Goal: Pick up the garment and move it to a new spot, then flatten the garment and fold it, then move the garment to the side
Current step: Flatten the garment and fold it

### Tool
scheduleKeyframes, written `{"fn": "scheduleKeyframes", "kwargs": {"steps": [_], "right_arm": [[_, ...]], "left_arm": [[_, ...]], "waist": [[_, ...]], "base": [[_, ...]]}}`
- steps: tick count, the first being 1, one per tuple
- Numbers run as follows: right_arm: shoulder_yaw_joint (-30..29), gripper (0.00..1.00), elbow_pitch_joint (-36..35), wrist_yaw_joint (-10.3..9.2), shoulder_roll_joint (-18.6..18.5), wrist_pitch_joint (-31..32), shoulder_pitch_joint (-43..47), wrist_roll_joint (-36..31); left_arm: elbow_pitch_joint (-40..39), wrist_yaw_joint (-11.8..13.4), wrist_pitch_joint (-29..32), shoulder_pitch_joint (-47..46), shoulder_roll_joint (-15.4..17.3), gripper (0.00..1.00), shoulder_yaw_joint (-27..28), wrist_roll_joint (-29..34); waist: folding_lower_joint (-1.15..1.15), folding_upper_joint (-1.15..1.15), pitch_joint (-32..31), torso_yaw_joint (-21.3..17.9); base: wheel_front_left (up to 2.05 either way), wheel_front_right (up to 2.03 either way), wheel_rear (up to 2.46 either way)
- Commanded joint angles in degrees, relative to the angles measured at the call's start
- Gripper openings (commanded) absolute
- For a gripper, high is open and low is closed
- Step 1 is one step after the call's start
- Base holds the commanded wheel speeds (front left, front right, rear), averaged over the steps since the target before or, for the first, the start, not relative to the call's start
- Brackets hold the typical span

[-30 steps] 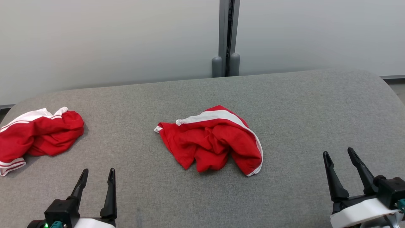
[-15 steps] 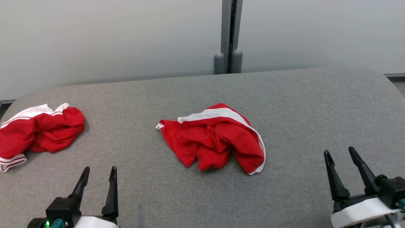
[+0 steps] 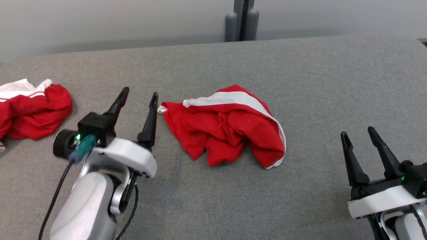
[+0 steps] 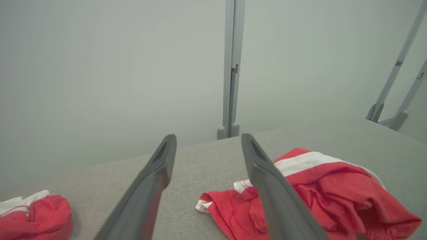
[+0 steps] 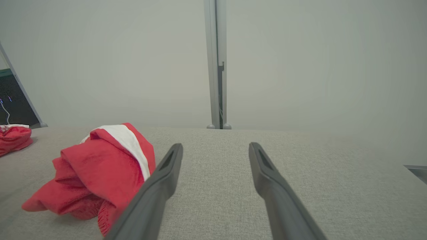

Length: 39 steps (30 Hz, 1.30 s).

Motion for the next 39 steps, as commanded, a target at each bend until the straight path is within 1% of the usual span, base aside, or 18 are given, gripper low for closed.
{"fn": "scheduleKeyframes", "kwargs": {"steps": [1,7,11,12,19,25,31,33,34,35,36,39], "right_arm": [[0.2,1.00,0.1,0.03,-0.7,-0.3,-1.2,0.5],[1.6,1.00,0.4,0.02,-0.6,-0.3,-3.6,1.2],[2.2,1.00,0.5,0.02,-0.4,-0.3,-4.3,1.7],[2.2,1.00,0.5,0.02,-0.4,-0.3,-4.3,1.7],[2.4,1.00,0.6,0.02,-0.2,-0.3,-4.6,2.0],[2.1,1.00,0.6,0.02,0.1,-0.3,-5.2,1.9],[1.9,1.00,0.5,0.02,0.8,-0.3,-5.8,2.0],[1.8,1.00,0.5,0.02,0.9,-0.3,-5.7,2.1],[1.7,1.00,0.5,0.03,1.0,-0.3,-5.7,2.1],[1.7,1.00,0.5,0.03,1.1,-0.3,-5.8,2.2],[1.7,1.00,0.5,0.02,1.1,-0.3,-5.8,2.2],[1.5,1.00,0.7,0.03,1.2,-0.3,-5.7,2.2]], "left_arm": [[3.1,-1.6,1.2,-3.9,-0.7,1.00,-1.0,-0.6],[15.5,-6.0,6.0,-13.5,-2.5,1.00,-2.2,-3.5],[22.7,-7.7,8.9,-17.8,-3.5,1.00,-2.0,-5.6],[22.7,-7.7,8.9,-17.8,-3.5,1.00,-2.0,-5.6],[32.5,-9.8,14.8,-22.6,-3.8,1.00,-3.1,-7.5],[36.8,-11.2,17.6,-24.1,-4.6,1.00,-4.2,-8.8],[37.8,-12.6,20.2,-24.6,-5.0,1.00,-7.3,-9.8],[37.5,-12.7,20.1,-24.4,-4.9,0.74,-8.2,-9.9],[37.3,-12.7,20.0,-24.3,-4.9,0.42,-8.6,-10.1],[37.0,-12.8,19.5,-24.4,-4.6,0.17,-9.1,-9.9],[36.9,-12.9,19.2,-24.4,-4.5,0.00,-9.3,-9.8],[36.1,-12.8,17.0,-24.8,-3.7,0.00,-10.3,-8.2]], "waist": [[0.00,0.00,3.1,-1.7],[0.00,0.00,6.2,-4.9],[0.00,0.00,7.2,-6.4],[0.00,0.00,7.2,-6.4],[0.00,0.00,8.1,-7.7],[0.00,0.00,8.6,-8.0],[0.00,0.00,9.1,-8.2],[0.00,0.00,9.2,-8.2],[0.00,0.00,9.3,-8.2],[0.00,0.00,9.3,-8.3],[0.00,0.00,9.4,-8.3],[0.00,0.00,9.3,-8.2]], "base": [[0.00,0.00,0.00],[0.00,0.00,0.00],[0.00,0.00,0.00],[0.00,0.00,0.00],[0.00,0.00,0.00],[0.00,0.00,0.00],[0.00,0.00,0.00],[0.00,0.00,0.00],[0.00,0.00,0.00],[0.00,0.00,0.00],[0.00,0.00,0.00],[0.00,0.00,0.00]]}}
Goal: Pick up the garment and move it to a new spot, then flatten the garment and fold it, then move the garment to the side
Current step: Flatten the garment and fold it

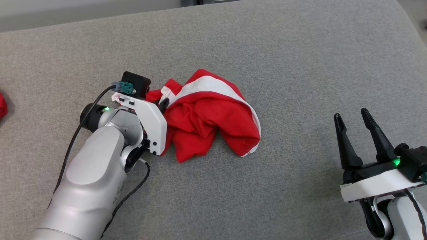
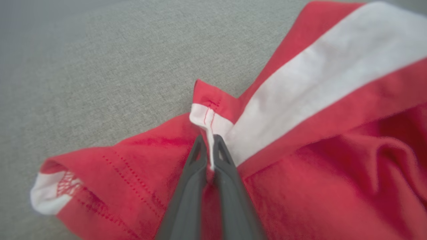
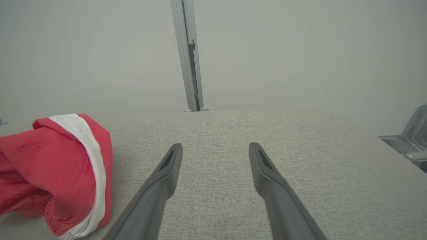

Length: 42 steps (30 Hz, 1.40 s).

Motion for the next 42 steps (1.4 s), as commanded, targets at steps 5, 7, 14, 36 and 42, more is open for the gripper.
{"fn": "scheduleKeyframes", "kwargs": {"steps": [5,7,14,36,42], "right_arm": [[-0.7,1.00,0.4,0.02,0.0,-0.3,0.0,0.4],[-0.8,1.00,0.6,0.02,0.0,-0.3,0.1,0.4],[-1.4,1.00,1.1,0.01,-0.1,-0.3,1.4,-0.1],[-1.3,1.00,0.9,0.02,-2.1,-0.3,3.2,-0.1],[-1.1,1.00,1.1,0.02,-2.1,-0.3,3.2,0.0]], "left_arm": [[-2.6,1.8,-5.0,-2.3,1.3,0.00,-0.8,3.0],[-4.2,2.6,-6.8,-2.3,1.3,0.00,-0.8,3.7],[-14.4,6.0,-11.1,3.5,3.5,0.00,0.8,3.6],[-42.3,19.7,-22.2,43.0,7.4,0.00,8.6,-2.6],[-37.0,17.2,-25.3,42.5,6.4,0.12,8.7,-4.3]], "waist": [[0.00,0.00,-0.4,0.6],[0.00,0.00,-0.8,0.9],[0.00,0.00,-3.3,3.1],[0.00,0.00,-6.1,8.4],[0.00,0.00,-6.2,8.2]], "base": [[0.00,0.00,0.00],[0.00,0.00,0.00],[0.00,0.00,0.00],[0.00,0.00,0.00],[0.00,0.00,0.00]]}}
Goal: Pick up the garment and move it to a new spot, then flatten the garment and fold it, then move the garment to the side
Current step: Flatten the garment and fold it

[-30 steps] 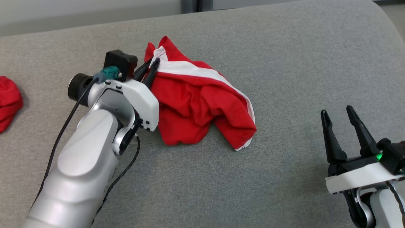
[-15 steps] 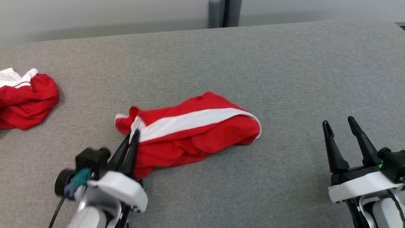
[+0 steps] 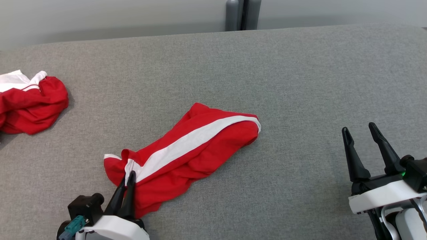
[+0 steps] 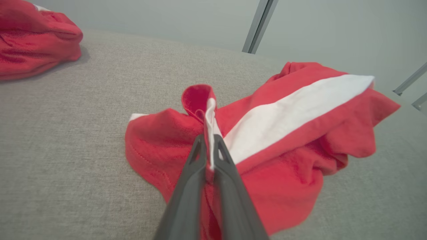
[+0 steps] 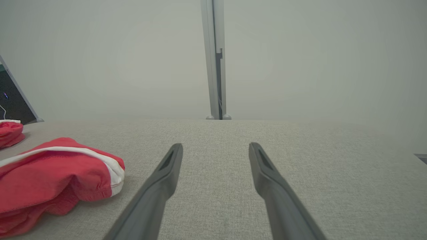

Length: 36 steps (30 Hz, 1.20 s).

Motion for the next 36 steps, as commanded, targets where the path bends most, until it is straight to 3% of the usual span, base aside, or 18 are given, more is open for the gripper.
{"fn": "scheduleKeyframes", "kwargs": {"steps": [1,2,6,14,19,30,36], "right_arm": [[0.0,1.00,0.2,0.02,-0.2,-0.3,0.0,0.2],[0.0,1.00,0.2,0.02,-0.1,-0.3,0.0,0.2],[-0.2,1.00,0.0,0.02,0.1,-0.3,0.4,-0.2],[-0.9,1.00,0.1,0.02,0.3,-0.3,1.5,-1.2],[-1.3,1.00,0.3,0.02,0.3,-0.3,2.6,-1.8],[-1.6,1.00,0.8,0.02,0.1,-0.3,5.0,-2.6],[-2.2,1.00,0.8,0.02,0.6,-0.3,6.2,-2.9]], "left_arm": [[1.6,-0.8,-0.7,-0.9,-0.5,0.49,0.1,-0.7],[2.5,-1.1,-1.1,-1.5,-0.6,1.00,0.0,-0.8],[4.6,-1.5,-4.0,-3.7,-1.6,1.00,-0.1,0.8],[2.6,2.8,-6.3,-5.6,-1.6,1.00,1.8,7.0],[-0.3,5.2,-6.5,-4.1,0.5,1.00,3.6,10.6],[-6.4,6.2,-3.4,1.2,3.8,1.00,4.4,10.6],[-8.5,6.8,-1.7,3.4,4.1,1.00,4.2,9.9]], "waist": [[0.00,0.00,-0.3,-0.2],[0.00,0.00,-0.5,-0.3],[0.00,0.00,-1.4,-0.6],[0.00,0.00,-3.9,-0.5],[0.00,0.00,-5.4,-0.3],[0.00,0.00,-7.9,0.1],[0.00,0.00,-8.7,0.0]], "base": [[0.00,0.00,0.00],[0.00,0.00,0.00],[0.00,0.00,0.00],[0.00,0.00,0.00],[0.00,0.00,0.00],[0.00,0.00,0.00],[0.00,0.00,0.00]]}}
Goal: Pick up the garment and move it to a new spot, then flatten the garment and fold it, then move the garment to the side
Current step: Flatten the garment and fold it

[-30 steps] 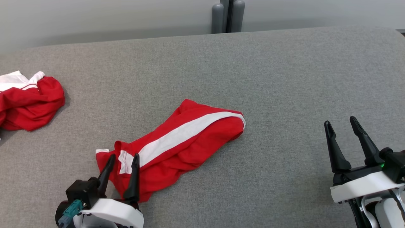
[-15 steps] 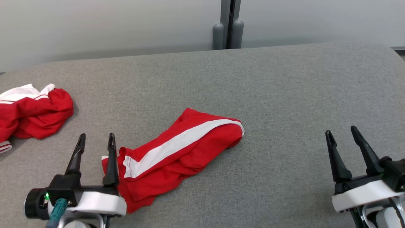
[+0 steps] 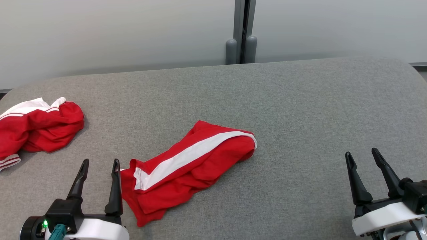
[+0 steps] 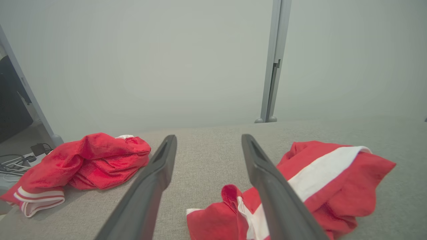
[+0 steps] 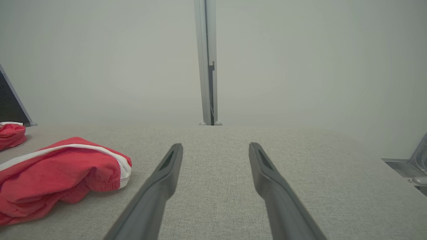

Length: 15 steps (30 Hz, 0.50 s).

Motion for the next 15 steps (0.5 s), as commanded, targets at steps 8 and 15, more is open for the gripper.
{"fn": "scheduleKeyframes", "kwargs": {"steps": [8,15], "right_arm": [[-0.4,1.00,-0.4,0.03,-0.2,-0.3,0.2,0.1],[-0.7,1.00,0.5,0.03,-0.9,-0.3,-1.4,0.2]], "left_arm": [[-1.3,1.0,1.0,1.0,0.4,1.00,-0.2,-0.3],[-1.8,0.4,1.0,-1.1,-0.1,1.00,-1.0,-0.3]], "waist": [[0.00,0.00,0.1,0.1],[0.00,0.00,1.3,2.0]], "base": [[0.00,0.00,0.00],[0.00,0.00,0.00]]}}
